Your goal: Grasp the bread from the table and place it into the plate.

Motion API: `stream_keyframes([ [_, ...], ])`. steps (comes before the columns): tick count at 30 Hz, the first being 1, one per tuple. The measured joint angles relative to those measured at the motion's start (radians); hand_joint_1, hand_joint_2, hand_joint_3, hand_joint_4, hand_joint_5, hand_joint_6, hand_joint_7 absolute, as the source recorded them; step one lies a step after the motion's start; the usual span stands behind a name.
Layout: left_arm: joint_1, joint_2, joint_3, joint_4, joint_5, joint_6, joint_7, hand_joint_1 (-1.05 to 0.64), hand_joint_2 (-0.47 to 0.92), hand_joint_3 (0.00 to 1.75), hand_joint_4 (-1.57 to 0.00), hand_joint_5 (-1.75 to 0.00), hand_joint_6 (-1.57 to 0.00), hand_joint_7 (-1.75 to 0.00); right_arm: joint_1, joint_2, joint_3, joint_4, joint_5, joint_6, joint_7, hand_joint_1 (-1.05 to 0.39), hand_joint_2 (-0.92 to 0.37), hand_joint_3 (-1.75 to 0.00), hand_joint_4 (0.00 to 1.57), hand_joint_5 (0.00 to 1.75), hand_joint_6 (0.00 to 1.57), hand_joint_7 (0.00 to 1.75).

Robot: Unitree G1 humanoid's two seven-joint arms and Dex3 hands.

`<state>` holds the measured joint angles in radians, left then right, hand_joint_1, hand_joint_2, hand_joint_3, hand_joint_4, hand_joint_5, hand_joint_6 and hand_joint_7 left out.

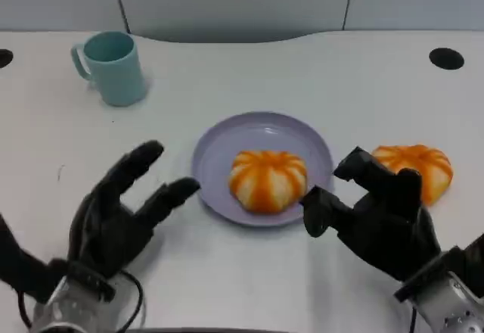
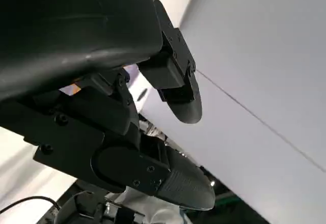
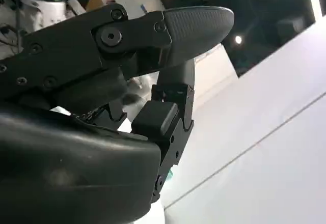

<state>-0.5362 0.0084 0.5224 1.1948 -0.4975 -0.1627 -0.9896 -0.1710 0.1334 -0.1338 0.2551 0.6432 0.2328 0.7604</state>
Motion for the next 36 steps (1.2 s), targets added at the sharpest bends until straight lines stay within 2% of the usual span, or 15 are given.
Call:
stream_keyframes([
  [2, 0.024, -0.013, 0.003, -0.015, -0.012, -0.011, 0.0, -1.05, 0.82, 0.01, -1.08, -0.41, -0.97, -0.3, 0.006, -0.005, 0.001, -0.001, 0.0, 0.003, 0.001, -0.79, -0.92, -0.24, 0.95, 1.41, 0.93, 0.8],
  [4, 0.041, -0.023, 0.004, -0.024, -0.015, -0.017, 0.0, -1.05, 0.81, 0.01, -1.23, -0.2, -1.1, -0.14, 0.015, -0.013, 0.004, -0.001, -0.001, 0.008, 0.003, -0.81, -0.92, -0.24, 0.93, 1.45, 0.91, 0.86],
  [7, 0.044, -0.025, -0.003, -0.033, -0.015, -0.017, -0.001, -1.05, 0.81, 0.0, -1.3, -0.11, -1.16, -0.07, 0.021, -0.026, 0.012, -0.001, -0.009, 0.014, 0.003, -0.8, -0.92, -0.24, 0.93, 1.47, 0.9, 0.89],
  [20, 0.035, -0.023, -0.006, -0.039, -0.041, 0.03, -0.004, -1.05, 0.8, 0.0, -1.39, -0.08, -1.24, -0.06, 0.003, -0.045, 0.011, 0.044, -0.013, 0.01, 0.026, -0.8, -0.92, -0.24, 0.92, 1.52, 0.9, 0.94],
  [36, 0.034, -0.019, -0.005, -0.047, -0.053, 0.049, -0.004, -1.05, 0.77, 0.0, -1.44, -0.05, -1.32, -0.06, -0.006, -0.039, 0.008, 0.056, -0.024, -0.012, 0.039, -0.82, -0.92, -0.22, 0.94, 1.44, 0.89, 0.94],
])
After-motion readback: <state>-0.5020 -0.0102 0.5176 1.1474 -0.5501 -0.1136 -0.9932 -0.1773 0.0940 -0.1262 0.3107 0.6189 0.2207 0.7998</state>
